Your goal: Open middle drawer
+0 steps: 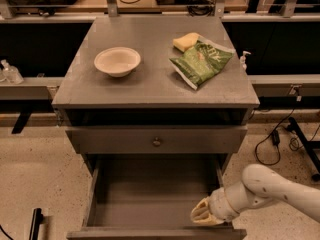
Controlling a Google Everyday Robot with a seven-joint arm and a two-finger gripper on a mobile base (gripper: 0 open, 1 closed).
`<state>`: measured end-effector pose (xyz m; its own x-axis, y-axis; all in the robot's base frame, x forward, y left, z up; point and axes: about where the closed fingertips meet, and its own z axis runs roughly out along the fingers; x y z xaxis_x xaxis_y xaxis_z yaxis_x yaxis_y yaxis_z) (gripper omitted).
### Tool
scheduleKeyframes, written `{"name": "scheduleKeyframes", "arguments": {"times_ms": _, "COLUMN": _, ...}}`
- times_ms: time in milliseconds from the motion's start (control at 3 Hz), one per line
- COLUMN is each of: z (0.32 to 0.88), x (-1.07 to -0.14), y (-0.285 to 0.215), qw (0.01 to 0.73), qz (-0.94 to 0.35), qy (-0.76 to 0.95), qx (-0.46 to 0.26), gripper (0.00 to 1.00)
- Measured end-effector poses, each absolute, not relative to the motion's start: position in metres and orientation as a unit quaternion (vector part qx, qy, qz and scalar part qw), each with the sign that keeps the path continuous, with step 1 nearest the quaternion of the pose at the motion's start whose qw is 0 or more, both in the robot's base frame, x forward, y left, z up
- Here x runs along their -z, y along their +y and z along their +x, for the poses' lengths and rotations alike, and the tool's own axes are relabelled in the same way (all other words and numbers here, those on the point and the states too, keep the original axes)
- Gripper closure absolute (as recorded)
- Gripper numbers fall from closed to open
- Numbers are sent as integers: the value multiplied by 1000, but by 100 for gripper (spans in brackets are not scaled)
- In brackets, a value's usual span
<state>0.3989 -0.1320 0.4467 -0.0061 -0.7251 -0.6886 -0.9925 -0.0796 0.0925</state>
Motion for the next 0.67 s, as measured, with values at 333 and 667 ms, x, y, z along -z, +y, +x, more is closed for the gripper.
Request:
{"name": "scheduleKeyframes", "arguments": {"times_ms": 333, "z": 406, "x": -487, "y": -162, "qw": 293, "qz": -639, "qy": 662, "qx": -260, "gripper": 74}}
{"name": "scheduleKeyframes", "arguments": {"times_ms": 667, "z": 401, "x": -486, "y": -169, "qw": 296, "qz": -632, "qy": 668, "qx": -259, "gripper": 51}}
